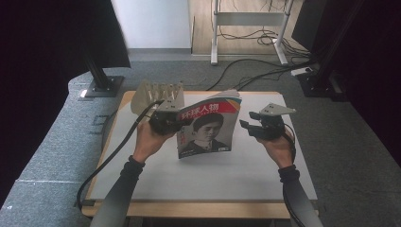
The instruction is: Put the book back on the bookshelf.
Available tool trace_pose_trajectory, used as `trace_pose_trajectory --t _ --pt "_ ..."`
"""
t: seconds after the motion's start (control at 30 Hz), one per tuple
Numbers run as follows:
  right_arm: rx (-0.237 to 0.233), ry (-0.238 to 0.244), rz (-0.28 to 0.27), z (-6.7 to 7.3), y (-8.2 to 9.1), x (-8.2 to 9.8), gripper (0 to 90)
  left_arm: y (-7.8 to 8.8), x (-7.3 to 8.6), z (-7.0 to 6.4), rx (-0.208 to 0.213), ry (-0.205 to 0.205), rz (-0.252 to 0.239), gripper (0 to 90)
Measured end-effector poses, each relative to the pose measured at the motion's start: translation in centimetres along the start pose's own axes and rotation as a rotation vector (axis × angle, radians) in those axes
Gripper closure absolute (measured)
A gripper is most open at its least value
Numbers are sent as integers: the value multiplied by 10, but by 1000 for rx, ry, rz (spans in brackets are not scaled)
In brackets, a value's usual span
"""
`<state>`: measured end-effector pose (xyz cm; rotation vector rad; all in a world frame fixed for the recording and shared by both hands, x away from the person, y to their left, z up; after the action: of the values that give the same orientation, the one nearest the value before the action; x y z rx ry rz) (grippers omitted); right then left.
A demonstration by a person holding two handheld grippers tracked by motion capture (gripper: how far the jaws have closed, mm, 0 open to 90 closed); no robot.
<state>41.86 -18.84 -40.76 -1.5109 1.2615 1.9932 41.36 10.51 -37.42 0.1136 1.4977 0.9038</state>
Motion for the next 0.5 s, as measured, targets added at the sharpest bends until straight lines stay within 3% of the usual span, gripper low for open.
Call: trace_pose_trajectory --t 0.33,0.5 --pt "38 -8 64 -9 -10 40 267 23 5 5 -5 39 -2 870" --pt "34 -34 92 -13 -15 62 196 35 7 5 -17 44 1 870"
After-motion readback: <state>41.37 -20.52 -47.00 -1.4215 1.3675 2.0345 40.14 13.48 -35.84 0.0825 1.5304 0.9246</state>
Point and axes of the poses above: each handheld gripper's, and its own axes: y roughly backward along the jaws, x roughly out of its underside, z roughly to its left, the point moved 5 cm from there along -y, roughly forward along the jaws, and after that the axes turned 6 degrees about -y, right-handed, at the moved point
